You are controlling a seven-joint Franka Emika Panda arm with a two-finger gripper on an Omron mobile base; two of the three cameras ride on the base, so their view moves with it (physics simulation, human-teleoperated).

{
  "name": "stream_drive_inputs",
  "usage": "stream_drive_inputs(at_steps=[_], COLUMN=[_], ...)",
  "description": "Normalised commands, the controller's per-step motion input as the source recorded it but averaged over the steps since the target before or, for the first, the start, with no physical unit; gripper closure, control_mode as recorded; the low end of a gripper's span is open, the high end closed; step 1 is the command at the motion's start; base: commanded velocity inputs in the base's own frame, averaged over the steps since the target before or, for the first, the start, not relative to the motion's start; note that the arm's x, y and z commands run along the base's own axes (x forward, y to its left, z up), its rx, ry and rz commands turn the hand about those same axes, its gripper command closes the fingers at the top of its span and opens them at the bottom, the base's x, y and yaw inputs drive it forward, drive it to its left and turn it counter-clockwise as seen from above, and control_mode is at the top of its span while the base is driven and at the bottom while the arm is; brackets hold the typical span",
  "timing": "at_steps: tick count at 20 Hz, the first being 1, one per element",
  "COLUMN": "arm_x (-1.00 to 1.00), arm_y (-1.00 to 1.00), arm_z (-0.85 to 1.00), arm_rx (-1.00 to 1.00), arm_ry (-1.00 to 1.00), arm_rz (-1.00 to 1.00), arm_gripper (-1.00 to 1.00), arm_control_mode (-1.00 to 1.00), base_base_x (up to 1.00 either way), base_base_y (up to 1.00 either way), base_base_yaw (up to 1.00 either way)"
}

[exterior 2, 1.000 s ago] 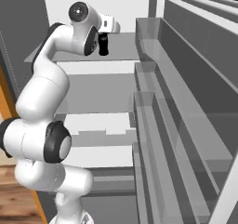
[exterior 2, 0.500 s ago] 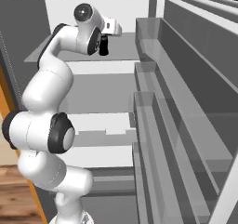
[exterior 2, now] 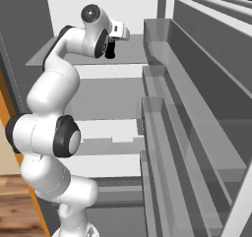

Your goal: Open the fridge, grab two sodas, and place both sodas inside the bowl with ice on the dining counter.

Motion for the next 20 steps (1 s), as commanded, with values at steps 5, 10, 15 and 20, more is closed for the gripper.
stream_drive_inputs(at_steps=[5,10,15,20], arm_x=[0.00,-0.25,-0.55,-0.90], arm_y=[0.00,-0.05,-0.16,-0.16], arm_z=[-0.06,-0.01,0.00,0.00], arm_rx=[0.00,0.00,0.00,0.00], arm_ry=[0.00,-0.05,-0.04,-0.03], arm_rz=[0.00,0.00,0.00,0.00], arm_gripper=[1.00,1.00,1.00,1.00], arm_control_mode=[-1.00,-1.00,-1.00,-1.00], base_base_x=[0.00,0.00,0.00,0.00], base_base_y=[0.00,0.00,0.00,0.00], base_base_yaw=[0.00,0.00,0.00,0.00])
